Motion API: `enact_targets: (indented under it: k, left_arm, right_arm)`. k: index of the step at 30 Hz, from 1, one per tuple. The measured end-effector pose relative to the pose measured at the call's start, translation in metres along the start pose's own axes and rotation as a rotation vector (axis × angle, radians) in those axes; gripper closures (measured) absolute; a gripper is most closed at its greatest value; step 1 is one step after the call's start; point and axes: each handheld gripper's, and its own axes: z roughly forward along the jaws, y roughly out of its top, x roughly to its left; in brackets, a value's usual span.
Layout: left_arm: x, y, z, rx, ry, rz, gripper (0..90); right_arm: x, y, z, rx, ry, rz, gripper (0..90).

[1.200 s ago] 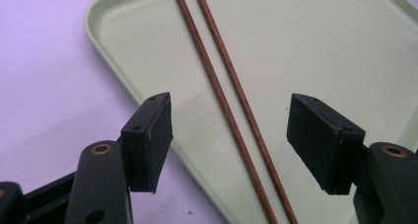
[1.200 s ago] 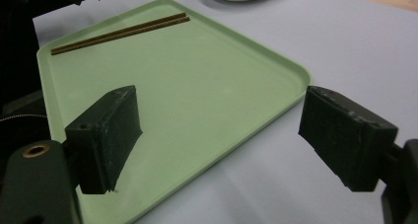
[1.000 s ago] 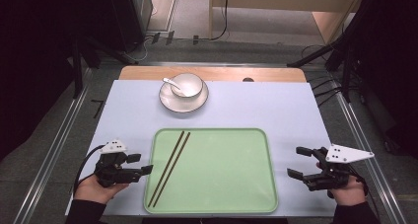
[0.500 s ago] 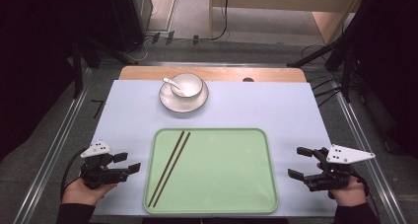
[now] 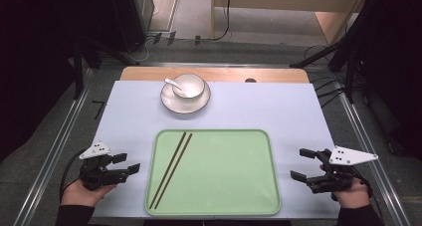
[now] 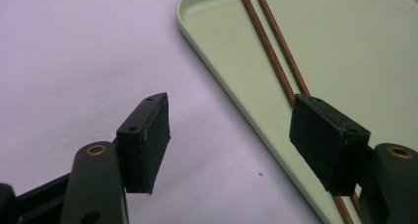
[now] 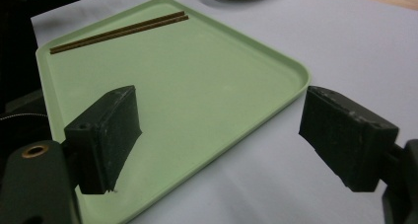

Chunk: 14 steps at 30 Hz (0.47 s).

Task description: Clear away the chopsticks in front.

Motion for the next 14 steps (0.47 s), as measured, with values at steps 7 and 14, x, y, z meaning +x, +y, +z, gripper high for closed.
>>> enact_targets:
  k: [7, 14]
  left_arm:
    - [0.0005, -0.0002, 0.0010, 0.002, 0.002, -0.005, 31.3]
    - [0.0021, -0.0022, 0.0082, 0.012, 0.012, -0.013, 25.7]
  right_arm:
    - [0.0001, -0.0001, 0.0005, 0.005, 0.002, 0.002, 15.9]
    - [0.0000, -0.0003, 0.0010, 0.006, 0.004, 0.001, 15.9]
